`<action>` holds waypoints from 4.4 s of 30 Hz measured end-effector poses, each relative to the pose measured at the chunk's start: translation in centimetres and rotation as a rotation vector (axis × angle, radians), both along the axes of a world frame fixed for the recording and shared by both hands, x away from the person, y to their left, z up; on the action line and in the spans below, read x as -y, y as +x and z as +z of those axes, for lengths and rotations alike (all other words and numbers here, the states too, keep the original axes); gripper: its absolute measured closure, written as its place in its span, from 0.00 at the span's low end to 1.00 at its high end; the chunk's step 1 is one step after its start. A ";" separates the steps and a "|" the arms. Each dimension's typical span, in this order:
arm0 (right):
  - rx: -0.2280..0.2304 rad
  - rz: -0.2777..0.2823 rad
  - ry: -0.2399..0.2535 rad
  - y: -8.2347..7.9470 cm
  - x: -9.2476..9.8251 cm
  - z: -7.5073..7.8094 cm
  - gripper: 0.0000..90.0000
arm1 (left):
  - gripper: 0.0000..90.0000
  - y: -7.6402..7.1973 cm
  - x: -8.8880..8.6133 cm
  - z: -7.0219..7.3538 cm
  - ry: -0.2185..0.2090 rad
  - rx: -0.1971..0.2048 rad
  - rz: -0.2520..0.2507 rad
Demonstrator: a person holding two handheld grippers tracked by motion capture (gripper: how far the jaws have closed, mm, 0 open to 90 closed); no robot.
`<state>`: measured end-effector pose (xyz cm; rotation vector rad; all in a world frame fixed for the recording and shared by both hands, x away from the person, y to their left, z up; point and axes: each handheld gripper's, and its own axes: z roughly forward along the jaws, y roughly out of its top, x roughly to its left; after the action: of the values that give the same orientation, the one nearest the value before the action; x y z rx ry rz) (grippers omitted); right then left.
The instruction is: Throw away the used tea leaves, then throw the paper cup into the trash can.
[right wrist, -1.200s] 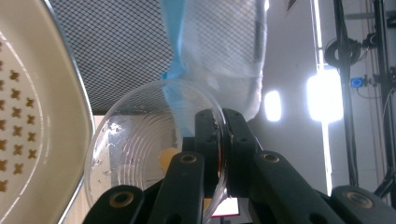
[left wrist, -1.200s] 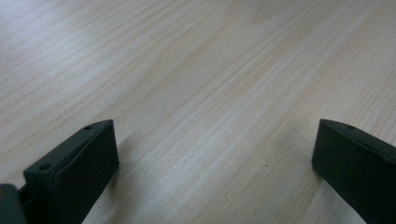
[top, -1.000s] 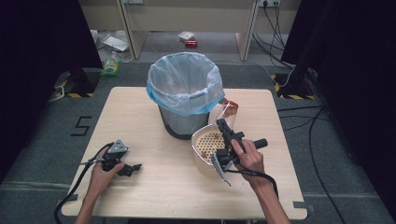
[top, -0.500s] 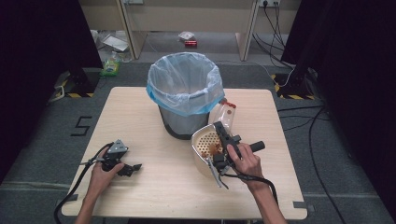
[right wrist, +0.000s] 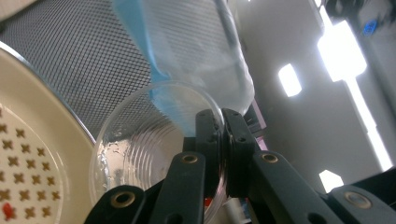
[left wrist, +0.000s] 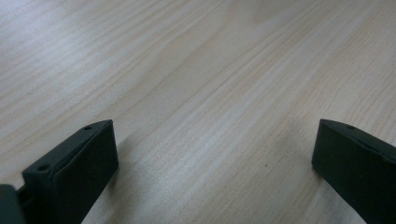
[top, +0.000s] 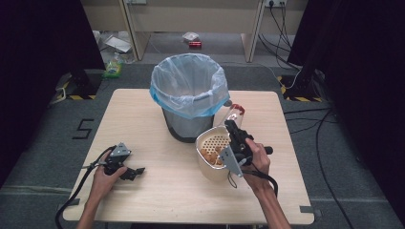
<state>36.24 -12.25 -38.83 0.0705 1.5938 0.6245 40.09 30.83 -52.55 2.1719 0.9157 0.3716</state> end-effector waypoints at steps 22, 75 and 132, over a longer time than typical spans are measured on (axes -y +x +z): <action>-0.560 -0.059 0.715 6.2 7.2 1.8 0.96 | 0.00 0.0 0.0 0.0 0.000 -0.001 0.000; -0.601 0.120 0.851 12.0 1.8 17.5 0.96 | 0.00 0.0 0.0 0.0 0.000 -0.001 0.001; -0.776 -0.048 0.800 10.1 9.0 9.9 0.56 | 0.00 0.0 0.0 0.0 0.000 -0.001 0.000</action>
<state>46.33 -21.23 -28.95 1.0463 1.9526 1.2645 40.09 30.83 -52.55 2.1723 0.9168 0.3707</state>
